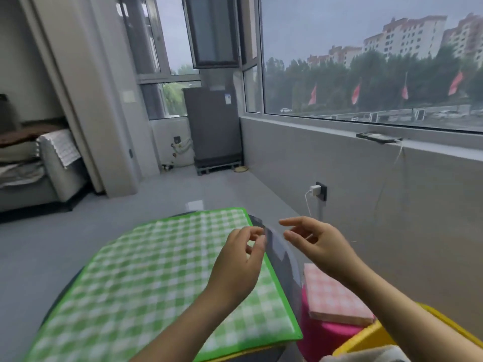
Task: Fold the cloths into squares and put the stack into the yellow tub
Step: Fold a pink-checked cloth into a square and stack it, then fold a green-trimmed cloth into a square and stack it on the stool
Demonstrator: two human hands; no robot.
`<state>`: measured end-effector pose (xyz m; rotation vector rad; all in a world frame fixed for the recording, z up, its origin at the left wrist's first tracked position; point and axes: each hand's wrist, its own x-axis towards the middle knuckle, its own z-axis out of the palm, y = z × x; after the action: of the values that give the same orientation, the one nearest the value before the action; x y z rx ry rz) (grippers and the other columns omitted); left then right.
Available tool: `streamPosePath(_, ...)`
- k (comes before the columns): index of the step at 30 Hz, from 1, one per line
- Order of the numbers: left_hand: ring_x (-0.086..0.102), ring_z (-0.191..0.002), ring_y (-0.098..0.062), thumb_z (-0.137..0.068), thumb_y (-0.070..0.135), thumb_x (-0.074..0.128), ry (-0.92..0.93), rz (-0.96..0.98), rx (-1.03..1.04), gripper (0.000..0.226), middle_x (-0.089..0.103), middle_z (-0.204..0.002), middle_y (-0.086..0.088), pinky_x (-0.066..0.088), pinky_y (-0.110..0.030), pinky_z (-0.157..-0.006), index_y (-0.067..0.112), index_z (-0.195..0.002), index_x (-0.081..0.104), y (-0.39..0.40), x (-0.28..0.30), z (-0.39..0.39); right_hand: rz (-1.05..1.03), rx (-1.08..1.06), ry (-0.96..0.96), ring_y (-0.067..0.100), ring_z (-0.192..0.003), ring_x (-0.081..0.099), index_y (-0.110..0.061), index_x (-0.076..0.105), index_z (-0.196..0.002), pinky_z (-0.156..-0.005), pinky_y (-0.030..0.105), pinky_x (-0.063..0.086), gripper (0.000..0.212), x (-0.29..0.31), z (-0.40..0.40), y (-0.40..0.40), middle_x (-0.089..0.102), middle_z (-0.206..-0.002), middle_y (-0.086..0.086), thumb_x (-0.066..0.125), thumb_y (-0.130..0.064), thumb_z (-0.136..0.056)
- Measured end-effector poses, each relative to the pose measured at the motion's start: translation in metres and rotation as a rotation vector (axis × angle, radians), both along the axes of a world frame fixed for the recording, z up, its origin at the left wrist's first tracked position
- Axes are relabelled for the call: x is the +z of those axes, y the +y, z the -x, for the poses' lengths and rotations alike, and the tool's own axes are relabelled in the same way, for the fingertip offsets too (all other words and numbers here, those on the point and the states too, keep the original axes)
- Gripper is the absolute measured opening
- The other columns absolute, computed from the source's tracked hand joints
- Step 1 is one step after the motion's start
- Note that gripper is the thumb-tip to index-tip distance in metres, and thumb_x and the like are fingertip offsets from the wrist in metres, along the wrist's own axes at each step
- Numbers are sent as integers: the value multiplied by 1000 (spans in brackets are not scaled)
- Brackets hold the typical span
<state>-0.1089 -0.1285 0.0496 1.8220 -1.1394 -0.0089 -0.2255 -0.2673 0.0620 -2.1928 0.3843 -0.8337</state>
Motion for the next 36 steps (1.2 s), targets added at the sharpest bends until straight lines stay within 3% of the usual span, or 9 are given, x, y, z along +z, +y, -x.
streamPosePath(4, 52, -93, 9, -97, 40, 41, -113, -137, 46, 30, 47, -115, 18, 43, -13, -83, 31, -123, 52, 59, -7, -28, 35, 114, 54, -1, -65, 58, -29, 67, -103, -61, 7, 42, 19, -13, -42, 38, 64, -73, -12, 65, -24, -85)
streamPosePath(7, 52, -98, 6, -97, 43, 39, -163, -267, 79, 34, 44, -119, 20, 42, -17, -88, 31, -127, 48, 95, -23, -50, 80, 209, 136, -1, -69, 58, -33, 66, -105, -63, 10, 42, 20, -31, -72, 61, 62, -74, -16, 64, -30, -86)
streamPosePath(13, 44, -116, -1, -97, 47, 38, -192, -529, 38, 38, 42, -126, 18, 36, -18, -97, 32, -131, 46, 142, -69, -88, 209, 401, 327, 2, -82, 58, -36, 63, -110, -71, 14, 46, 23, -70, -113, 96, 64, -89, -15, 60, -38, -87)
streamPosePath(16, 36, -121, -4, -96, 51, 37, -259, -703, -39, 43, 40, -129, 13, 30, -21, -103, 31, -134, 43, 157, -83, -99, 317, 475, 423, -7, -87, 53, -36, 61, -114, -74, 7, 39, 28, -86, -122, 105, 59, -94, -20, 57, -45, -87)
streamPosePath(19, 28, -126, -4, -93, 54, 40, -298, -810, -139, 48, 34, -135, 13, 25, -21, -107, 32, -136, 40, 168, -87, -107, 426, 562, 482, -1, -99, 51, -33, 64, -112, -80, 9, 37, 34, -96, -126, 109, 61, -105, -15, 53, -53, -86)
streamPosePath(22, 13, -137, -2, -91, 58, 41, -238, -836, -193, 55, 17, -148, 16, 15, -20, -112, 40, -142, 29, 178, -95, -113, 491, 662, 539, 10, -100, 53, -32, 66, -109, -87, 25, 45, 46, -104, -124, 117, 60, -109, -10, 49, -63, -80)
streamPosePath(25, 5, -140, -1, -91, 57, 44, -204, -799, -211, 56, 10, -153, 15, 9, -21, -115, 45, -143, 25, 181, -103, -114, 498, 692, 551, 11, -100, 51, -34, 64, -111, -88, 24, 43, 50, -108, -122, 123, 57, -111, -10, 51, -68, -76)
streamPosePath(31, 15, -129, 4, -73, 73, 41, -163, -671, -195, 65, 29, -140, 18, 13, -14, -106, 48, -134, 42, 185, -111, -115, 466, 685, 534, 7, -102, 45, -41, 61, -111, -89, 16, 34, 52, -111, -121, 125, 52, -112, -15, 53, -71, -69)
streamPosePath(36, 25, -123, 7, -72, 67, 57, -119, -637, -208, 54, 36, -124, 27, 23, -17, -106, 46, -122, 56, 186, -108, -113, 386, 654, 529, 1, -105, 47, -37, 69, -94, -88, 16, 39, 31, -108, -120, 128, 58, -111, -19, 58, -60, -75)
